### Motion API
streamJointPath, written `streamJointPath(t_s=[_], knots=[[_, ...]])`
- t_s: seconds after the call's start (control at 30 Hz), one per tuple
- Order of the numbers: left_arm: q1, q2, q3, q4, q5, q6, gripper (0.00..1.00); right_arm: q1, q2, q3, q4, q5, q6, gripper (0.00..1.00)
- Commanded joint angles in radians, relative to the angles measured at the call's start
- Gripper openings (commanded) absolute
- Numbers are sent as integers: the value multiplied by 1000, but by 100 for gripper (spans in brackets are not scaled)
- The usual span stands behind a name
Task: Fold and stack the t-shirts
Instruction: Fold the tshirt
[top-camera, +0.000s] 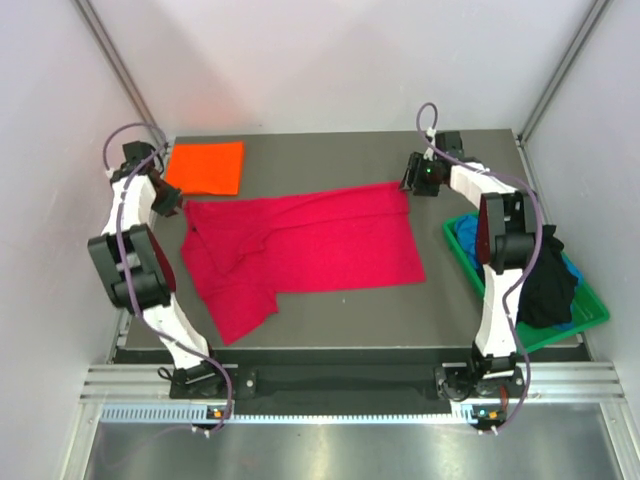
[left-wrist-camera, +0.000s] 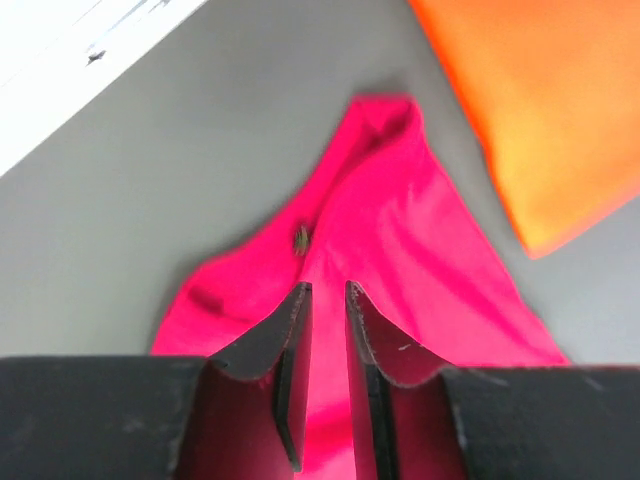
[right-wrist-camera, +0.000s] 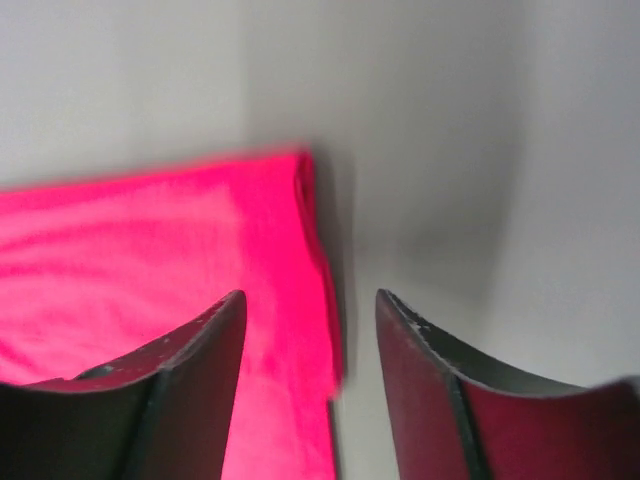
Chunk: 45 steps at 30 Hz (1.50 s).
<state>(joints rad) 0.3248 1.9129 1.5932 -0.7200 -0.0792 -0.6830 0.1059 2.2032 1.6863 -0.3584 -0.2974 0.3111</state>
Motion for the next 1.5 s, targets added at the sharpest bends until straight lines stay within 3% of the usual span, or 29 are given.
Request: streamJointPath(t_s=[0.0, 0.13, 0.3, 0.5, 0.6, 0.77, 1.03, 1.2, 1.47], knots=[[3, -263, -193, -5, 34, -6, 24, -12, -199, -145, -5, 56, 17, 56], [3, -426, -379, -12, 191, -114, 26, -11, -333, -342, 39, 72, 54, 64], [2, -550, -559, -58, 233, -222, 25, 9, -465, -512, 38, 84, 74, 72], [-33, -727, -618, -281, -92, -312, 26, 14, -571, -625, 53, 83, 80, 76], [-32, -811, -677, -360, -126, -365, 27, 23, -580, -629, 67, 52, 91, 77], [-44, -932, -858, -308, -74, -423, 27, 28, -560, -596, 56, 37, 98, 77], [-93, -839, -964, -198, -44, -415, 27, 26, -560, -580, 62, 40, 103, 77], [-188, -704, -963, -177, -82, -432, 27, 25, -548, -577, 58, 61, 88, 77], [-227, -686, -1035, -128, -76, -466, 24, 23, -577, -565, 38, 81, 77, 77]])
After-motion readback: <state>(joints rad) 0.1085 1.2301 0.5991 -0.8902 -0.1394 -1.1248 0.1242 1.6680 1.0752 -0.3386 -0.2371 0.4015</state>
